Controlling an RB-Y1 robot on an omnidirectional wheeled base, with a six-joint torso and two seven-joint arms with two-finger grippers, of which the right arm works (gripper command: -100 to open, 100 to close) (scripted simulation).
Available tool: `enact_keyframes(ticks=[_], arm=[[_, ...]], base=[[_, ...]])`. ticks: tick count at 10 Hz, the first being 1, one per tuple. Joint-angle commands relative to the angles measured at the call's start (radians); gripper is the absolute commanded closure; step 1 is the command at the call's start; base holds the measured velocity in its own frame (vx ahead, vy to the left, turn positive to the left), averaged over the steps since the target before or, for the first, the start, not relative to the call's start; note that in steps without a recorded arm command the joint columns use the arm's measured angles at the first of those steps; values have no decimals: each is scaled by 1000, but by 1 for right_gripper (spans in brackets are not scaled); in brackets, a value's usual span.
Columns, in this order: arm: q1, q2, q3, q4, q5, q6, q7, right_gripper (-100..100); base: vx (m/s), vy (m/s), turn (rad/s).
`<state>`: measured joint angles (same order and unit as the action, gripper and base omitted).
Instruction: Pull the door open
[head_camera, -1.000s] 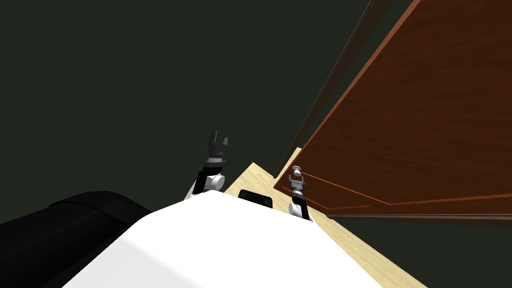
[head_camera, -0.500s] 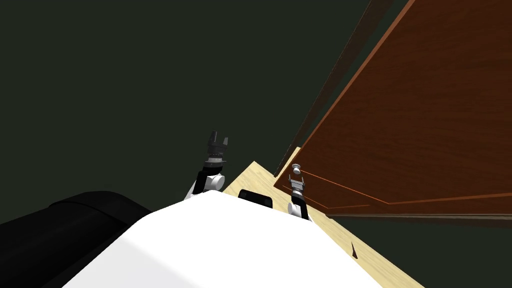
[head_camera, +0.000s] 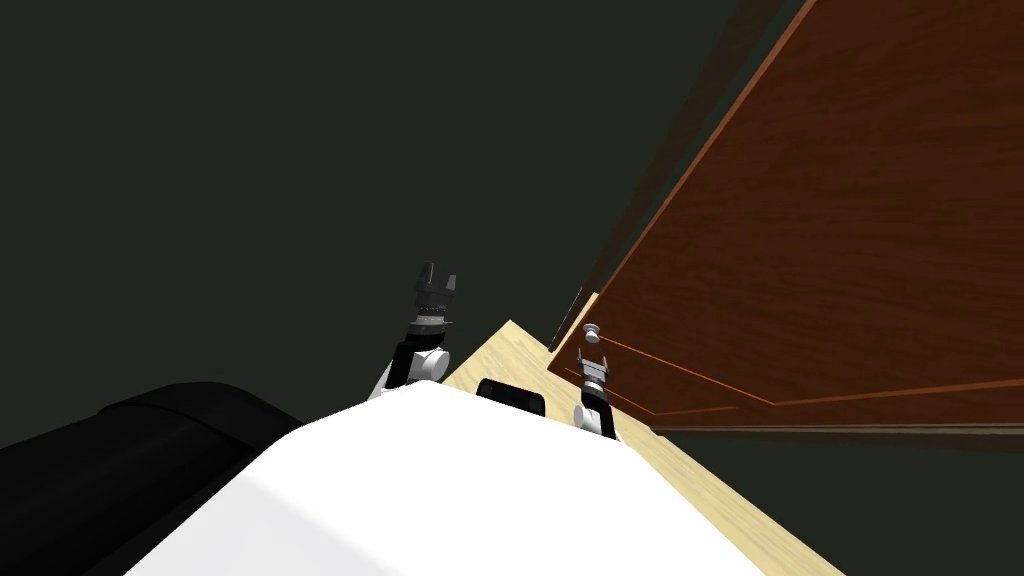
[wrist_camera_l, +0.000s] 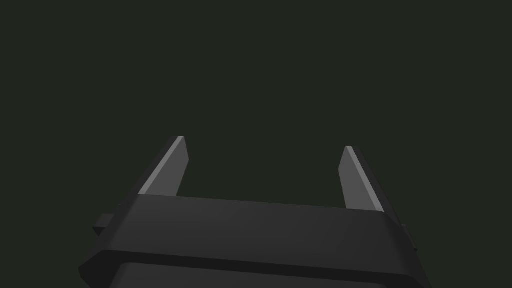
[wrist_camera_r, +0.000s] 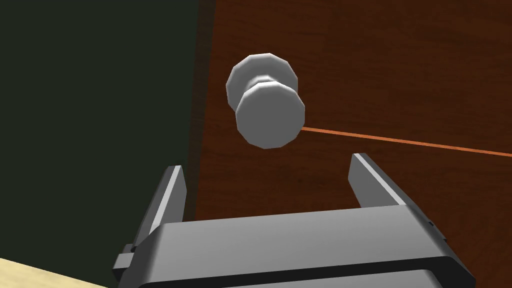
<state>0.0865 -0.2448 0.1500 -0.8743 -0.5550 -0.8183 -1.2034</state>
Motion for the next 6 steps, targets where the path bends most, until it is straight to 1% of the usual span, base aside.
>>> enact_keyframes(ticks=[1,3,6], arm=[[6,2,6,-12,-20,5,-47,-100],[12,4,12,-22,-41,10,-92,-100],[18,7,19,-34,-64,15,-143,-100]], base=[[-85,-38,50],[-93,-27,46],[-66,-19,33]])
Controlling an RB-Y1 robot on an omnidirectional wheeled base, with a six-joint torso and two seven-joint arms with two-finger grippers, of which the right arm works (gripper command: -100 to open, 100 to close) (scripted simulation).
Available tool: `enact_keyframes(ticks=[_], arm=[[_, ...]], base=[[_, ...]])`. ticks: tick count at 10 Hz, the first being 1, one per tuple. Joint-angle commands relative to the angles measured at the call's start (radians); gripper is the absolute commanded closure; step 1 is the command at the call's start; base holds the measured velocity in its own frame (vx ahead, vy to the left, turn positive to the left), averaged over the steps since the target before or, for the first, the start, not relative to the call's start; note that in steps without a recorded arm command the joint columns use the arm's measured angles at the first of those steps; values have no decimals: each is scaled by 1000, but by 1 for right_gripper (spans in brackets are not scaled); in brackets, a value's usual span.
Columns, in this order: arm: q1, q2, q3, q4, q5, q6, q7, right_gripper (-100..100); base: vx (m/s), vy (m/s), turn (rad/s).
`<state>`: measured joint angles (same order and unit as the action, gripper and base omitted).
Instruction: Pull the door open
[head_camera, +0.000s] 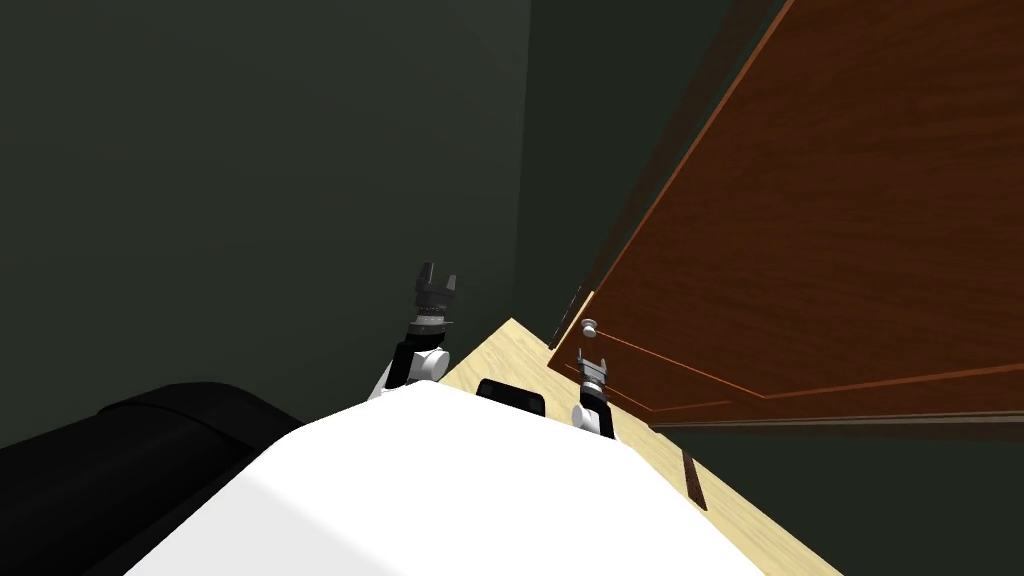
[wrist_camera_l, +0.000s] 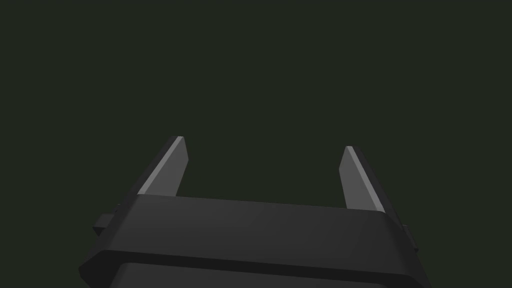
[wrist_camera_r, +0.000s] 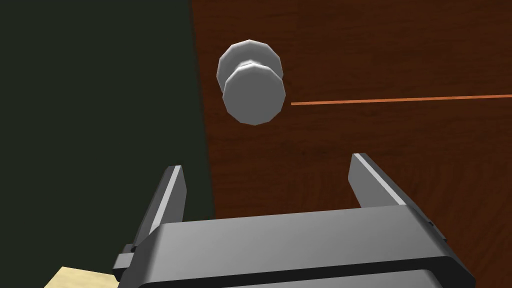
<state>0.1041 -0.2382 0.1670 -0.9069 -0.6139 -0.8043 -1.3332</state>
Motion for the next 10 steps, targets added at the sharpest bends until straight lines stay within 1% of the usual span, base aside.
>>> enact_keyframes(ticks=[1,2,3,7,8,9,10], arm=[[0,0,0,0,0,0,0,-100],[5,-16,-7,11,-6,-8,-23,-100],[7,-22,-10,15,-7,-11,-30,-100],[23,-77,-36,54,-24,-40,-94,-100],[24,-82,-39,58,-25,-43,-101,-100],[28,-95,-44,67,-29,-49,-115,-100],[29,-87,-44,48,-29,-35,-99,-100]], base=[[-34,-6,6],[118,11,106],[189,5,95],[208,-5,124],[160,-48,77],[179,-35,78],[89,-17,20]])
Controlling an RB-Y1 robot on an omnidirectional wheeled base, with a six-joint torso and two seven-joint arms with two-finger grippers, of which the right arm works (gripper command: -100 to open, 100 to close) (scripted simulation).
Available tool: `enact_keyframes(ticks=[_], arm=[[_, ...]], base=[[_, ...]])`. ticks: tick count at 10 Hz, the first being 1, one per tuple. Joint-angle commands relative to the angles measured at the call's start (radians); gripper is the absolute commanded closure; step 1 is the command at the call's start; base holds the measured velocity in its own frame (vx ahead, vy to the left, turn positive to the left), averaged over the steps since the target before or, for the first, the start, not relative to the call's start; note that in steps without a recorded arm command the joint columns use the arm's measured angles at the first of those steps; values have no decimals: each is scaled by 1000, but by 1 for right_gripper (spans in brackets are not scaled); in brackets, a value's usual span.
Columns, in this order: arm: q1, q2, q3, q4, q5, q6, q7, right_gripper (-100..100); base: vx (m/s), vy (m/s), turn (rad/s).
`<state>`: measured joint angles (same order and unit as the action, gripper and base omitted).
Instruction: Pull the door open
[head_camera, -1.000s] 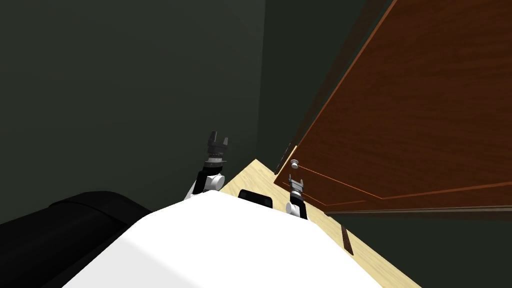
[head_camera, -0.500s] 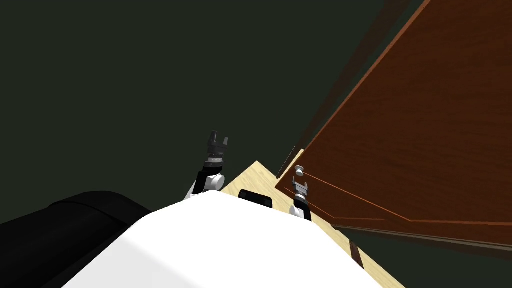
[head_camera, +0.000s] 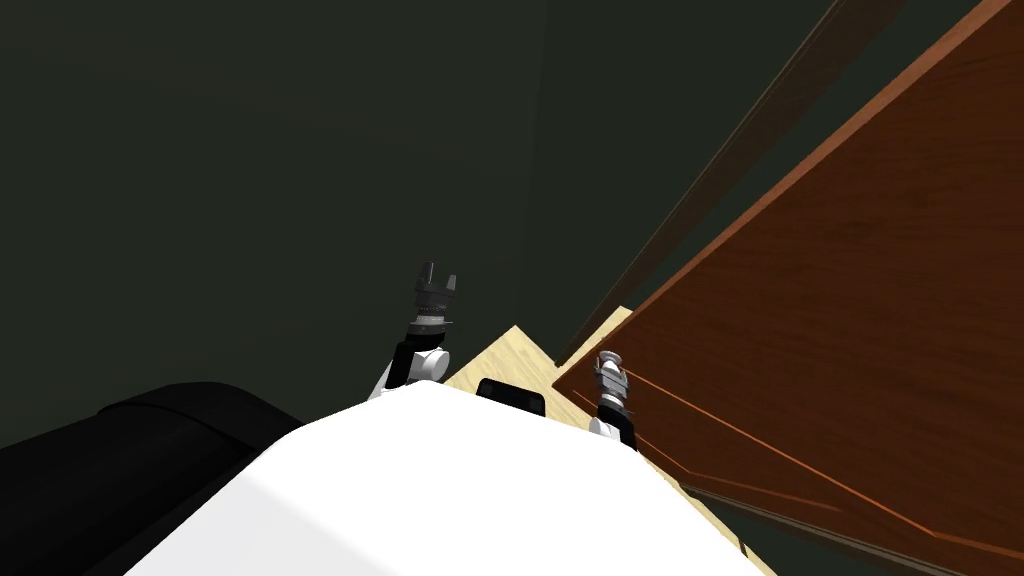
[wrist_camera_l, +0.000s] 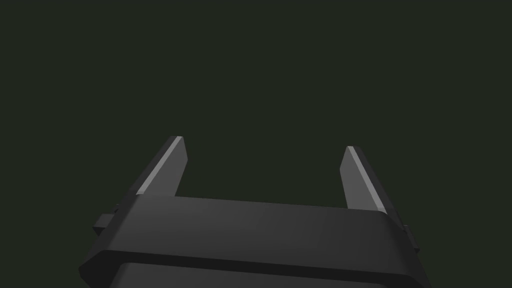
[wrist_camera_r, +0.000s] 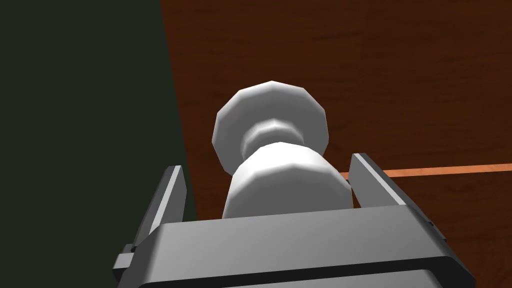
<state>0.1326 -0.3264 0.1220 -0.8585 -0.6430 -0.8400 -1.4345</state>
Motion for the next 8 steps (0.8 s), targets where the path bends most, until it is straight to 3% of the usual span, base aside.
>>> enact_keyframes(ticks=[1,6,7,8], arm=[[1,1,1,-1,1,0,3,100],[1,1,1,-1,1,0,3,100],[13,-15,22,-4,9,-7,-20,100],[16,-18,27,-6,11,-9,-26,100]], base=[[-14,-5,-33],[-17,2,2],[-147,-7,126],[-212,-29,111]])
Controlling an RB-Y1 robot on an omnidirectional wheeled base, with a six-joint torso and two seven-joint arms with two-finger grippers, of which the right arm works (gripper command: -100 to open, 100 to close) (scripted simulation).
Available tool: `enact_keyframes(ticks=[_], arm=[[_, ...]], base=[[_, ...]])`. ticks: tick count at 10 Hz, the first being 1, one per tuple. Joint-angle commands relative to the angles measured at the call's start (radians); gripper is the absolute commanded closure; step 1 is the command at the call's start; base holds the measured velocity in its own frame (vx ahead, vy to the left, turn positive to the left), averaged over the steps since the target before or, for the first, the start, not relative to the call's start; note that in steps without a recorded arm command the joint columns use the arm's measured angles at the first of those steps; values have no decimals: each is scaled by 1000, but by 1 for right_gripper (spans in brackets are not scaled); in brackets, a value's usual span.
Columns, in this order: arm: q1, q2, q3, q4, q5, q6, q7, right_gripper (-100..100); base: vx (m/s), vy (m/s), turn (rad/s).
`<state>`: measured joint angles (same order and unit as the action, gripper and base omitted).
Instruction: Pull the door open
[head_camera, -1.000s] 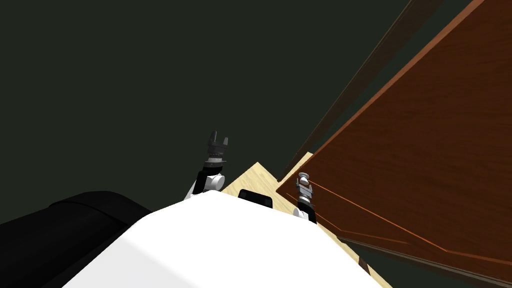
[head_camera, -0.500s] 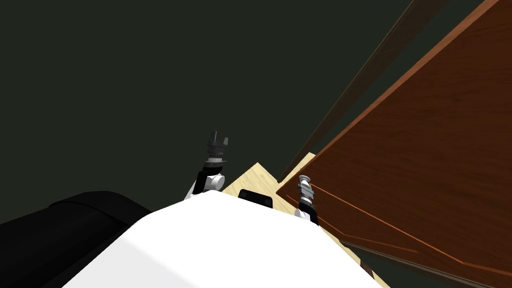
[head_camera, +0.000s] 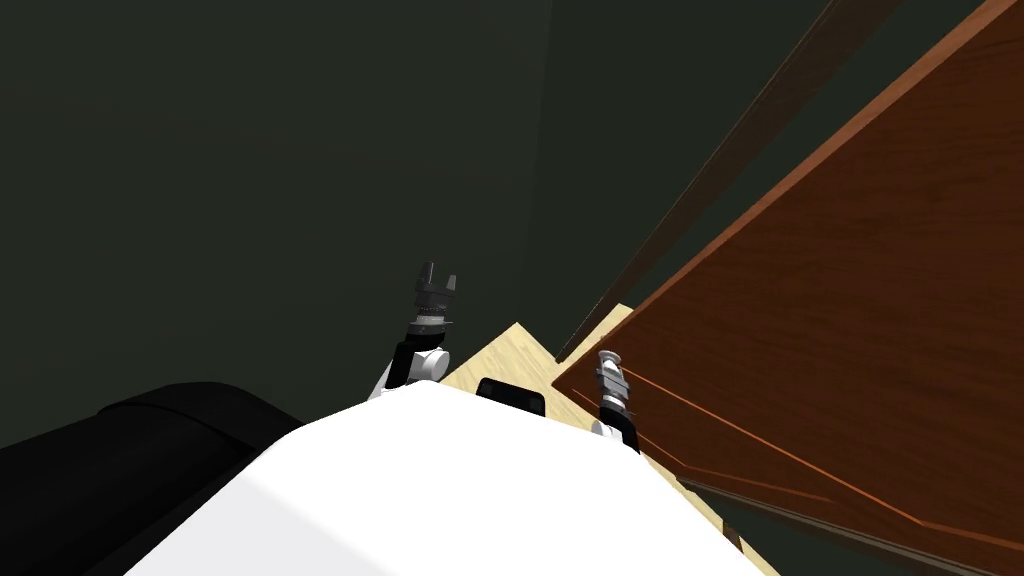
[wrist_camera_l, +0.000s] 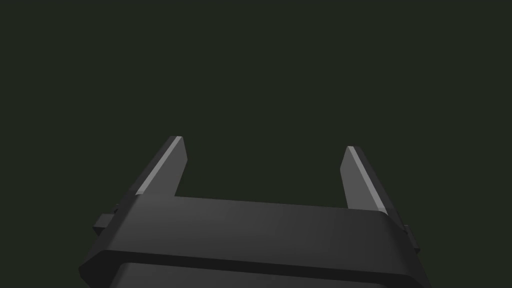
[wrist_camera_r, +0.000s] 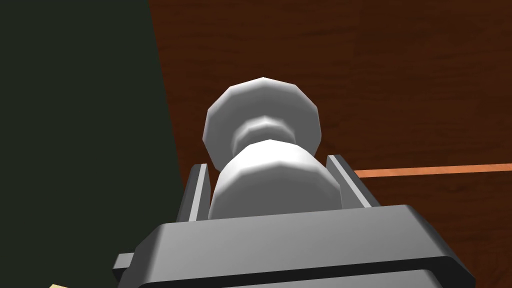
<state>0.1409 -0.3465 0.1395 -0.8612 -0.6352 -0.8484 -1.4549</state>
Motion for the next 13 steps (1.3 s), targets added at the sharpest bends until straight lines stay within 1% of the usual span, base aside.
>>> enact_keyframes(ticks=[1,4,5,7,8,9,10,11,13], arm=[[16,-10,26,-8,10,-8,-24,100],[35,-36,62,-18,25,-24,-63,100],[43,-48,78,-23,31,-32,-80,100],[54,-63,98,-29,40,-41,-103,100],[49,-59,90,-24,36,-34,-93,100],[64,-74,113,-24,47,-52,-116,100],[67,-78,117,-25,48,-57,-121,100],[77,-91,131,-26,55,-71,-137,100],[90,-109,152,-28,64,-92,-159,100]], base=[[-234,-34,104],[-219,-21,112],[-237,-16,118],[-238,-17,92],[-100,-17,24],[-158,-16,158],[-240,-24,123],[-261,-2,110],[-211,-49,114]])
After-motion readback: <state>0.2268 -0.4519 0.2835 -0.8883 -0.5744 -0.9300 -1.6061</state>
